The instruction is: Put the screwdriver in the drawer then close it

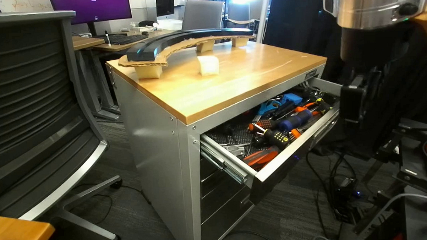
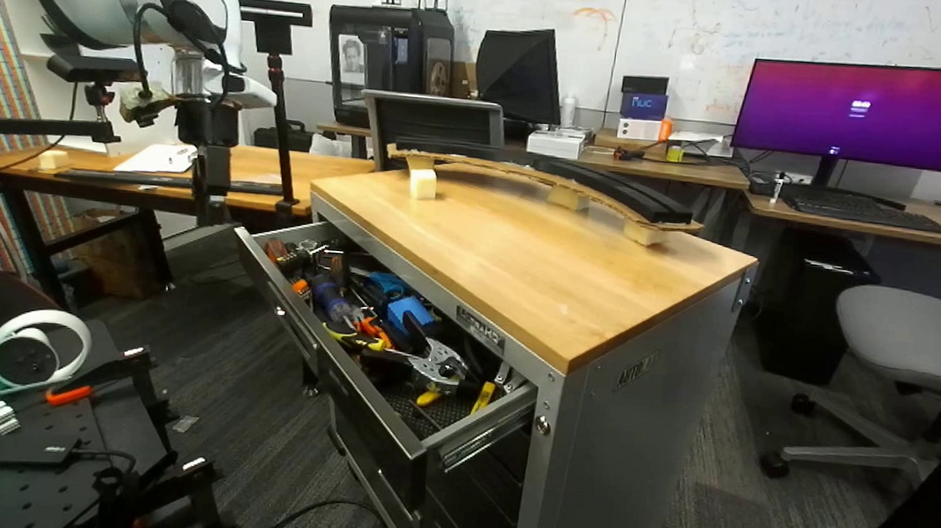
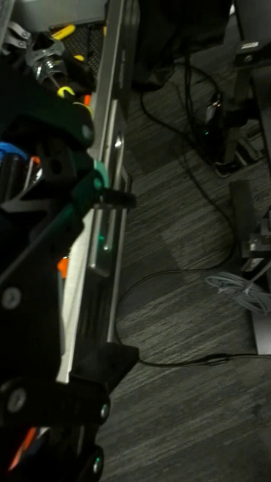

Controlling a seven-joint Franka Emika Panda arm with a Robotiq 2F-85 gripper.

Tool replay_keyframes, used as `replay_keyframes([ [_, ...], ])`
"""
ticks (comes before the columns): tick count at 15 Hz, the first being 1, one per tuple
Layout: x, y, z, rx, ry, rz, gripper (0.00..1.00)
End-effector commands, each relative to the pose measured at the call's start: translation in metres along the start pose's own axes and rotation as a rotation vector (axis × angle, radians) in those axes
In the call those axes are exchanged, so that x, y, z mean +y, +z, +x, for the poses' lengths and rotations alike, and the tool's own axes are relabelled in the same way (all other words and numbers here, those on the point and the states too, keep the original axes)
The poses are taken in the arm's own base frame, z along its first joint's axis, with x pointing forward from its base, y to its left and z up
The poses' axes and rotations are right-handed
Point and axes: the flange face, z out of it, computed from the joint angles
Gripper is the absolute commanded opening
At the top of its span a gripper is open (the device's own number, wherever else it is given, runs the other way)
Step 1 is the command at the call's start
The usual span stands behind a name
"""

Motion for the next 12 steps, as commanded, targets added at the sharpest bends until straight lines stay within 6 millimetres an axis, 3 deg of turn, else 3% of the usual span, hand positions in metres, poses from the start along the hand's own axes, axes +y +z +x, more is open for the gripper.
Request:
replay_keyframes([
  [1, -0.007, 0.032, -0.012, -0.054, -0.045, 0.015, 0.57],
  [5, -0.031, 0.08, -0.008, 0.047, -0.059, 0.028, 0.26],
  [8, -0.05, 0.107, 0.006, 0.129, -0.027, 0.052, 0.02],
  [12, -0.068, 0.112, 0.033, 0.32, 0.059, 0.096, 0.01],
])
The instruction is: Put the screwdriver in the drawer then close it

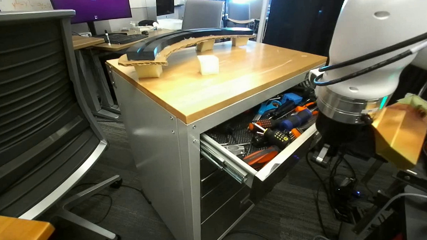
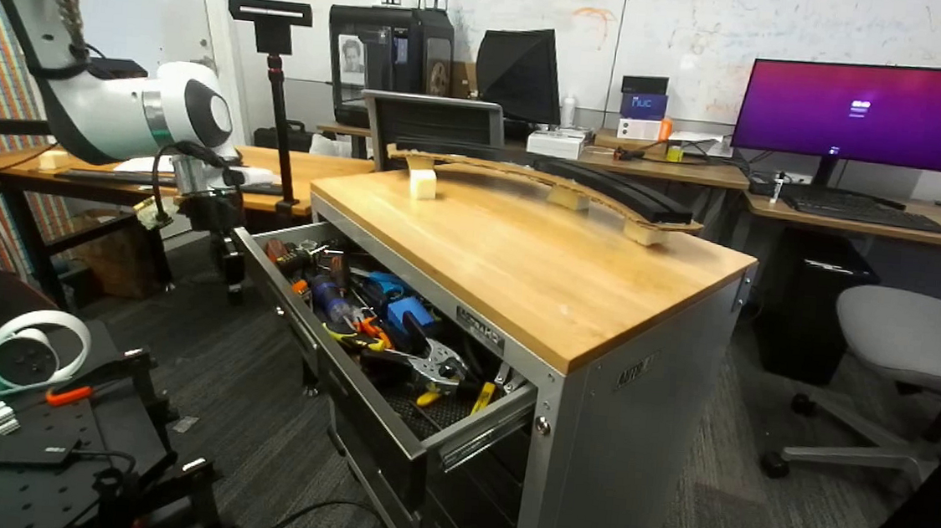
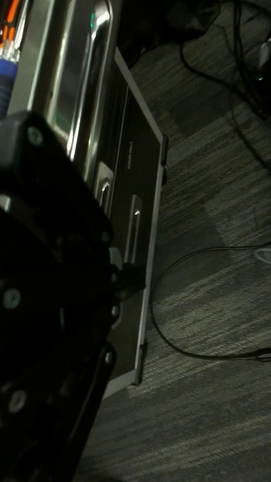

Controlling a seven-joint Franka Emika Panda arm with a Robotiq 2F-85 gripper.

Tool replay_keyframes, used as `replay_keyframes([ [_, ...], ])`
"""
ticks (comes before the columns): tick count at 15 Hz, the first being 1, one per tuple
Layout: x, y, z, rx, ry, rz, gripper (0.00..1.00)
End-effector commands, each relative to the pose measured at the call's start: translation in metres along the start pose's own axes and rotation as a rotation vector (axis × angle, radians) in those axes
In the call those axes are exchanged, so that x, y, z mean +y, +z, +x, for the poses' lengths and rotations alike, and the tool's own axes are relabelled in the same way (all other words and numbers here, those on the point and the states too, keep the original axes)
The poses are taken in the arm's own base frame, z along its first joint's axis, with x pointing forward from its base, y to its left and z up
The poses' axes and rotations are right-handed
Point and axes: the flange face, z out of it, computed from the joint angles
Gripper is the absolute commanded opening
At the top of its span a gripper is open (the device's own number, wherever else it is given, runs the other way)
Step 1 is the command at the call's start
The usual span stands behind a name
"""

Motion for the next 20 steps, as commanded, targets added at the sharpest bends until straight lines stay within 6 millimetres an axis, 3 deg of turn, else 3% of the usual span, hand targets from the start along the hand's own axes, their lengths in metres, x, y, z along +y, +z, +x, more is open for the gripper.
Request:
replay_keyframes([
  [1, -0.02, -0.002, 0.029, 0.175, 0.07, 0.024, 0.02],
  [13, -0.045, -0.023, 0.094, 0.611, 0.298, -0.016, 0.04],
  [19, -0.047, -0.033, 0.108, 0.726, 0.347, -0.055, 0.04],
  [20, -0.04, -0.041, 0.106, 0.706, 0.353, -0.046, 0.29],
])
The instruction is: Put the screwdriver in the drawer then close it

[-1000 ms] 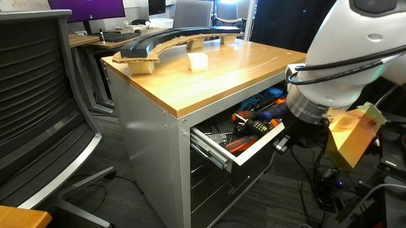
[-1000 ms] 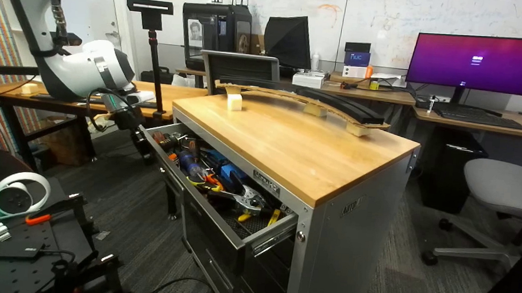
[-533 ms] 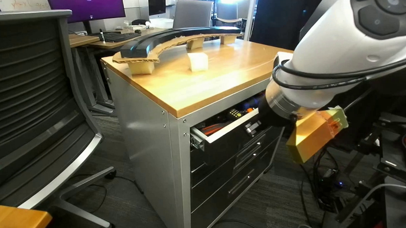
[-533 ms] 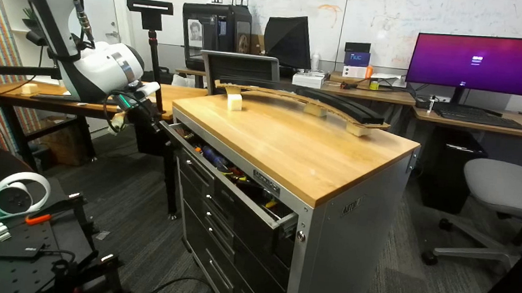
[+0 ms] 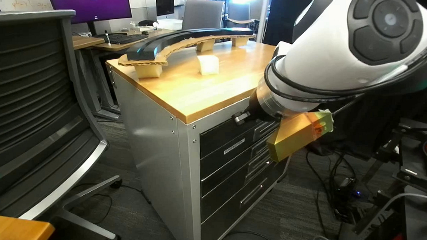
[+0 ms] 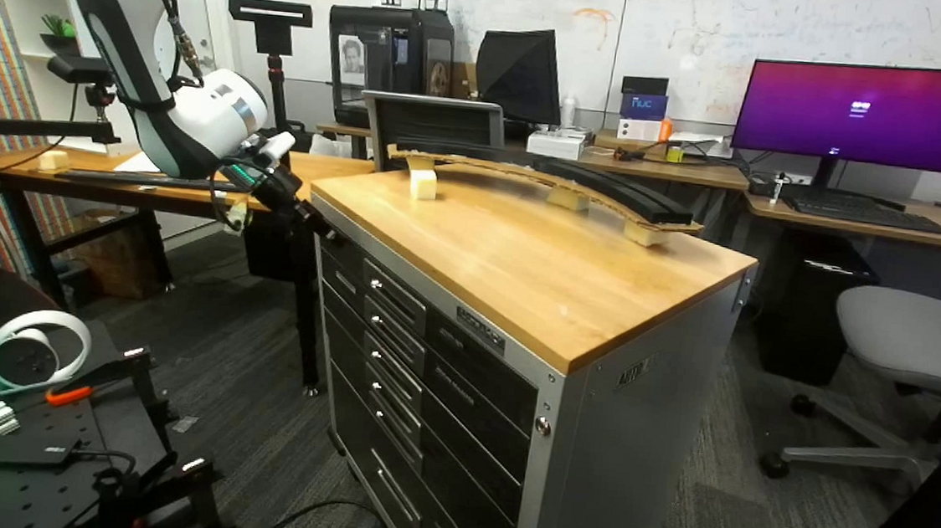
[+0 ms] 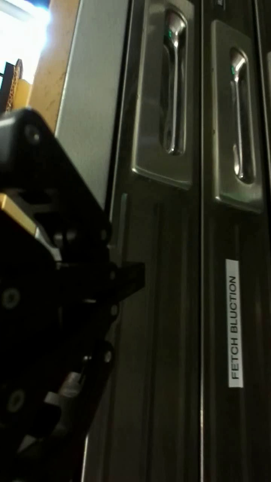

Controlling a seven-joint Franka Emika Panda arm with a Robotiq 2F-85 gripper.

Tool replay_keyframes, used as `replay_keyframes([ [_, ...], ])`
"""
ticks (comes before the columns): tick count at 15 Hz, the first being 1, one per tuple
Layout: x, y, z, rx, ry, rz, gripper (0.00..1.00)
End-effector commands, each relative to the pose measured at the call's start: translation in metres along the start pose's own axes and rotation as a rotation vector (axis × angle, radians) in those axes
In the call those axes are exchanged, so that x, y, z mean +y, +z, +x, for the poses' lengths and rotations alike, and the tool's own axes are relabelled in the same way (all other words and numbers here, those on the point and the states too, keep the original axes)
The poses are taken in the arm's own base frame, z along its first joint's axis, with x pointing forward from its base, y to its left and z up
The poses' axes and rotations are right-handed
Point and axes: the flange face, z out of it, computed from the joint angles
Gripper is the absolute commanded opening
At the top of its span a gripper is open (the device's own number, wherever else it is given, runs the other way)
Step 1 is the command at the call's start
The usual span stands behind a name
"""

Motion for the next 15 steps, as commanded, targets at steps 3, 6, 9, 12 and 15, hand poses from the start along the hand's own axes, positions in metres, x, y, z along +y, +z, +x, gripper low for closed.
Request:
replay_keyframes([
  [3, 0.03, -0.041, 0.035, -0.05, 0.001, 0.018, 0.41],
  [6, 0.052, -0.068, 0.03, -0.2, -0.089, 0.03, 0.64],
  [9, 0.056, -0.103, 0.045, -0.278, -0.154, 0.147, 0.88],
  [12, 0.041, -0.129, 0.054, -0.373, -0.213, 0.25, 1.0],
  [15, 0.033, -0.134, 0.051, -0.42, -0.217, 0.253, 1.0],
])
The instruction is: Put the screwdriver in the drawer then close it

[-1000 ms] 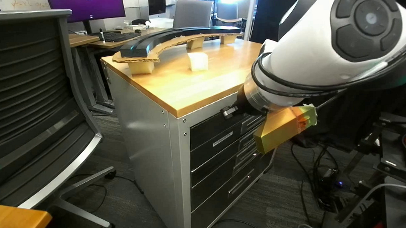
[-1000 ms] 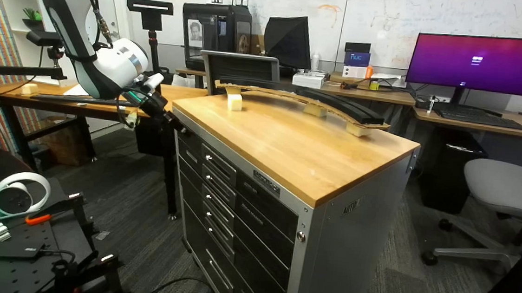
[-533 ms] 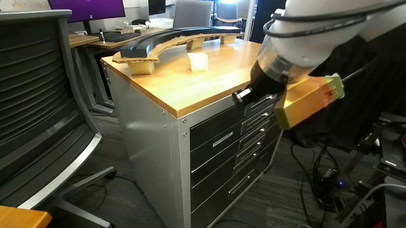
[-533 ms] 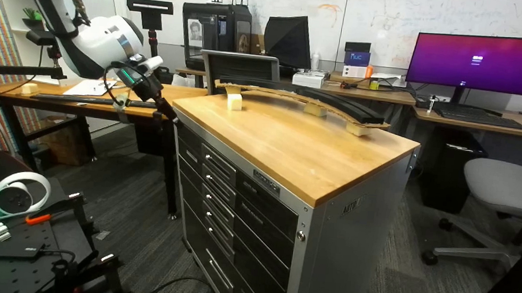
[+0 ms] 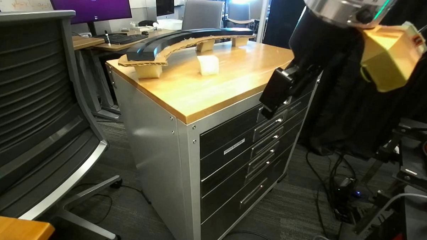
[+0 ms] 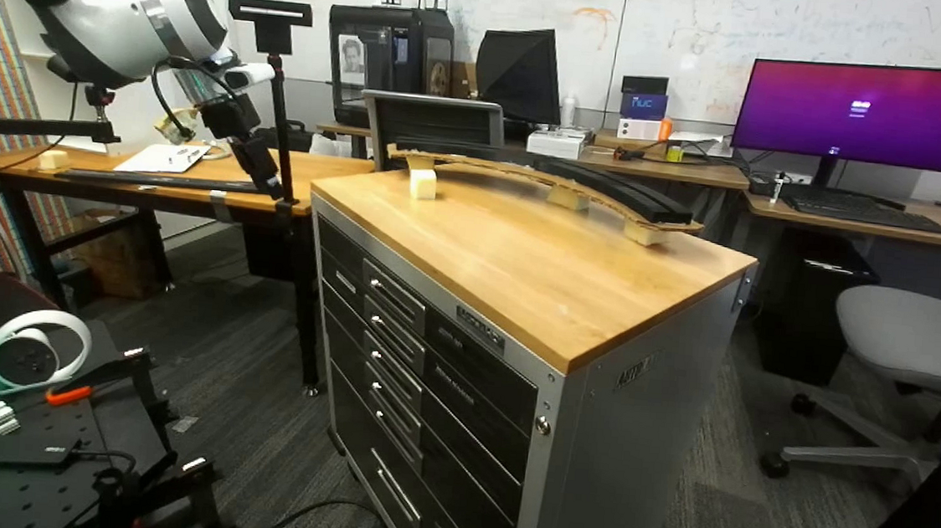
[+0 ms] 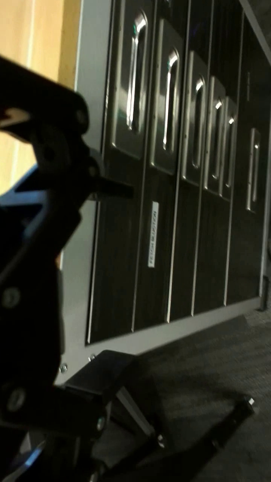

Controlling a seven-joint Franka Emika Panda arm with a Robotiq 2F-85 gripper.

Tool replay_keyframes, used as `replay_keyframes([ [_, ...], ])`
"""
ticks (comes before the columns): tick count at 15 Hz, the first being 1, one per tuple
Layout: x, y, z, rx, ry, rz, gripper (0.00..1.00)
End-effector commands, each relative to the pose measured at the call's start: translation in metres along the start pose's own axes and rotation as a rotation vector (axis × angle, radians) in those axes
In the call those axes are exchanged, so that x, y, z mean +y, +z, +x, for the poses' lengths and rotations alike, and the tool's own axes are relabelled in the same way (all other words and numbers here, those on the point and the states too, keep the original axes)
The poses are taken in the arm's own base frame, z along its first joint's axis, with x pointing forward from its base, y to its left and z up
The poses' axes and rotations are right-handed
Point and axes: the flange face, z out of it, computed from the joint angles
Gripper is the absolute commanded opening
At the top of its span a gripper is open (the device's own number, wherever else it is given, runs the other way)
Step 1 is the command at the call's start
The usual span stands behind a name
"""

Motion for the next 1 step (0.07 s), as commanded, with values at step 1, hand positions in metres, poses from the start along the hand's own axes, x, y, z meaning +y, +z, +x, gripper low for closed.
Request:
replay_keyframes([
  [1, -0.0056, -0.0084, 0.0009, -0.021, -0.016, 0.027, 1.0],
])
